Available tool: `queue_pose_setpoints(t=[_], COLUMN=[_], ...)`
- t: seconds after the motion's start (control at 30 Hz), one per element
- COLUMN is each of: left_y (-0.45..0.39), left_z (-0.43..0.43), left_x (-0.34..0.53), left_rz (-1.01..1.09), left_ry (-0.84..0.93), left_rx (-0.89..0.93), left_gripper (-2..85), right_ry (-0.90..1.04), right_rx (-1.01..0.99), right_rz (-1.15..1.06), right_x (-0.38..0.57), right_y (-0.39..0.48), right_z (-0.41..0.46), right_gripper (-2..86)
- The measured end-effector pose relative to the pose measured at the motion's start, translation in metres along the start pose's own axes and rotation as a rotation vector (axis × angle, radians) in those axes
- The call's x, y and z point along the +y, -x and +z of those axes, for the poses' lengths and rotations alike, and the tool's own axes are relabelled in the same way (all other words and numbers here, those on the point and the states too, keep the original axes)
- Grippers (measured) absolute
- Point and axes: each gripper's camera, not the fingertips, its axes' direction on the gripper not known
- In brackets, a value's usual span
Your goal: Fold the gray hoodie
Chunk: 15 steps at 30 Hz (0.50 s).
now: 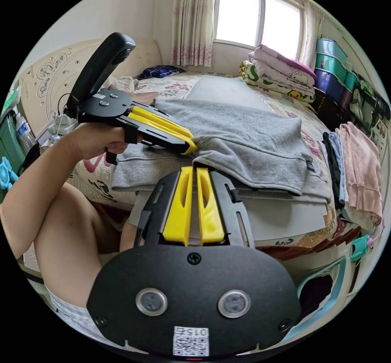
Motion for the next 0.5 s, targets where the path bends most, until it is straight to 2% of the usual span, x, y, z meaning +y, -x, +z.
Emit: queue_pose_setpoints(t=[0.27, 0.5], left_y=[0.010, 0.019], left_z=[0.001, -0.002], left_x=[0.009, 0.017], left_rz=[-0.001, 0.015], left_ry=[0.020, 0.024], left_rx=[0.005, -0.018], left_gripper=[4.0, 2.1], right_ry=[0.009, 0.037], right_rx=[-0.077, -0.065], right_rz=[-0.024, -0.217], right_x=[-0.014, -0.032], right_y=[-0.012, -0.010], right_z=[-0.060, -0.121], right_gripper=[-0.1, -0.4])
